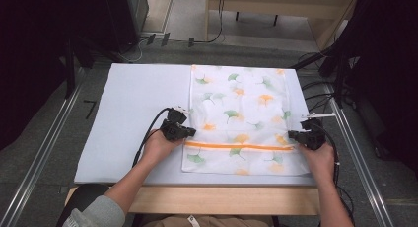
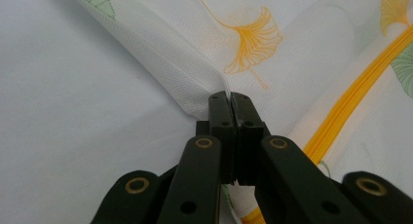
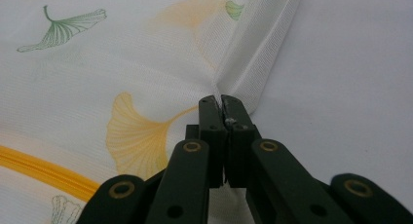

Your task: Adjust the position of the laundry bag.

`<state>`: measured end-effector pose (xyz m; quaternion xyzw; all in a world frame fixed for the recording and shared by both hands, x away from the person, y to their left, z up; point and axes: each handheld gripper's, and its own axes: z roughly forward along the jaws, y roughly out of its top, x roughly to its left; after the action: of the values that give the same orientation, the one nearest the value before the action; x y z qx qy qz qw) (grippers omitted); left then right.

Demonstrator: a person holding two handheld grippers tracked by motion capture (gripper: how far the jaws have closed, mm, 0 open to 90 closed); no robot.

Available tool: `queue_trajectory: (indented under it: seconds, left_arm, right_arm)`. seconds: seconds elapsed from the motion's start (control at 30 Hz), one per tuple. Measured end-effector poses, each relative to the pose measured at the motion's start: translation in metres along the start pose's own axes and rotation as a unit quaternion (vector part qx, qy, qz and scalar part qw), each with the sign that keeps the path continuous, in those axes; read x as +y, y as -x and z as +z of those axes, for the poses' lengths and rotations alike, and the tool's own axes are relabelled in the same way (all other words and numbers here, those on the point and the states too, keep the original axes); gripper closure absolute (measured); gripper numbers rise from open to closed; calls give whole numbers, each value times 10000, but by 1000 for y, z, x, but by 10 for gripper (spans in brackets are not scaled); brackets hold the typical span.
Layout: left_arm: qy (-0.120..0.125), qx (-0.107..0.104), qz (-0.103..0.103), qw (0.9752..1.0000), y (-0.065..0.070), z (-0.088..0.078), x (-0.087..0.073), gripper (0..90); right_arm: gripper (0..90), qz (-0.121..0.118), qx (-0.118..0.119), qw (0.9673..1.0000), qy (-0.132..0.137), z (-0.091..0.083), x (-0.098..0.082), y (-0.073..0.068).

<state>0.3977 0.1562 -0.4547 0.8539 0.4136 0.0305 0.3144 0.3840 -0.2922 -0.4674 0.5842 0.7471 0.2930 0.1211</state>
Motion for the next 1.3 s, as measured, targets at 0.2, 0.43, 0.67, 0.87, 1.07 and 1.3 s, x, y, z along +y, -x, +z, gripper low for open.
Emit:
queue_trajectory:
  seconds: [0.2, 0.43, 0.67, 0.87, 1.07, 1.3]
  left_arm:
    - [27, -46, -49, 10000, 1, -6, 1, 900]
    - [61, -144, -152, 9998, -5, -15, 3, 900]
    - [65, -192, -221, 9996, -11, -22, 3, 900]
    - [80, -173, -309, 9993, -17, -30, 0, 900]
    - [60, -108, -343, 9993, -23, -38, -4, 899]
    - [76, -127, -524, 9985, -30, -45, -9, 899]
  right_arm:
    - [900, 56, 91, 9999, 33, -4, 1, 1]
    - [900, -15, 143, 9999, 23, -6, 2, -2]
    - [900, -61, 207, 9998, 24, -7, 4, -6]
    - [900, -133, 316, 9994, 3, -5, 8, -12]
    - [900, -240, 417, 9988, -35, -1, 13, -20]
    - [899, -414, 461, 9981, -42, 2, 19, -28]
